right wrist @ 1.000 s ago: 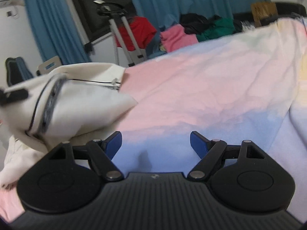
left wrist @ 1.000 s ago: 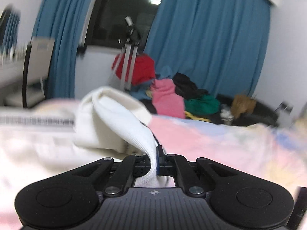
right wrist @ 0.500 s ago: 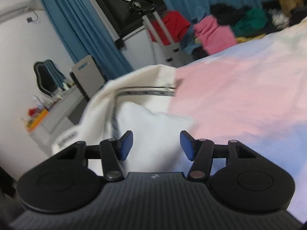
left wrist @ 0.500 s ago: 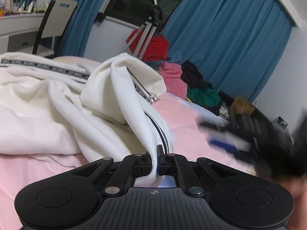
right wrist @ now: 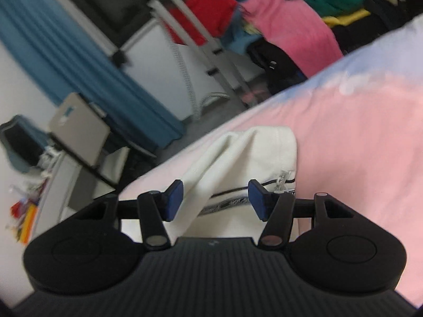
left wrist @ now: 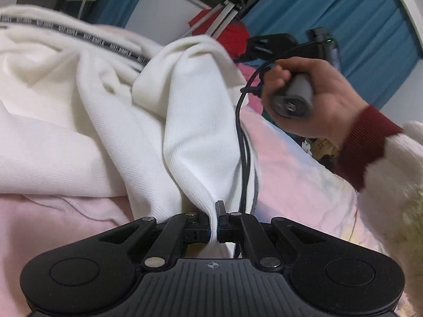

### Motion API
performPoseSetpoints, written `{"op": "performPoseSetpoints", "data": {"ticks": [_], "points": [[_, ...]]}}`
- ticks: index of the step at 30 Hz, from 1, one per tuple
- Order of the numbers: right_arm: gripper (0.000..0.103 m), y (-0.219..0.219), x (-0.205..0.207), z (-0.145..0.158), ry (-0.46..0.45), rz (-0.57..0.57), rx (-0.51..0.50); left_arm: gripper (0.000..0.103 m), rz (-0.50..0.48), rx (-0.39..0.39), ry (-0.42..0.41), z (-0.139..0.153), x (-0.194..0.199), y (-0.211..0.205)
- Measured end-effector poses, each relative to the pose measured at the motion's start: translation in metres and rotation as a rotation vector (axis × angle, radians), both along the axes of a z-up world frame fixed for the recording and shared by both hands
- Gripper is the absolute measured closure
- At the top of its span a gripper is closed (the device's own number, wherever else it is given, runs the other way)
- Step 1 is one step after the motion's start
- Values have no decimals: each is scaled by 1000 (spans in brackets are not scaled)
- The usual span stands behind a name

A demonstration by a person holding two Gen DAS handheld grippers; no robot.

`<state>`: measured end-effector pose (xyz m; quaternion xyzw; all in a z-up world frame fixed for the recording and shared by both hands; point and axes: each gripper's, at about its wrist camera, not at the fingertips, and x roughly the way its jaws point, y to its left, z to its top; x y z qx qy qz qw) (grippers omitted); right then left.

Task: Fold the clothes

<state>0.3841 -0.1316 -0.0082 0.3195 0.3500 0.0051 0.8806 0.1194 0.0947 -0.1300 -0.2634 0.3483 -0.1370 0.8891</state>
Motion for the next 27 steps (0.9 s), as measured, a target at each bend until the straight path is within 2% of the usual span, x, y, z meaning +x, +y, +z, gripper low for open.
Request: {"op": "performPoseSetpoints", "data": {"ticks": [1,2,3,4,6,8,14,20,24,27], "points": [[53,1,7,-6,19,-19,-1,100,-4,-12,1,-3,2,3],[71,2,11,-13,34,-31,7,100,-8,-19,-1,-7,4,5],[78,2,13,-19,47,-46,16,100,-13,-27,-3,-10,6,8],[94,3,15,-24,57,-62,23,100,-19,-36,-7,-13,6,10],[96,5,10,-20,13,-74,-6,100,-30,-63,-35,-14,4,10],[97,6,2,-4,-52,-74,-61,100,-58,-66,-81,-7,-2,4],[97,-25,-34,44,-115,-97,-126,100,-159,-100,-192,7,-22,0],[97,-101,-94,83,-196,-257,-191,100,-205,-73,-188,14,-30,-5],[97,-156,-159,106,-371,-333,-259,100,-212,-51,-166,13,-24,-9],[97,-195,-207,96,-358,-401,-237,100,-217,-9,-143,6,-22,-15]]}}
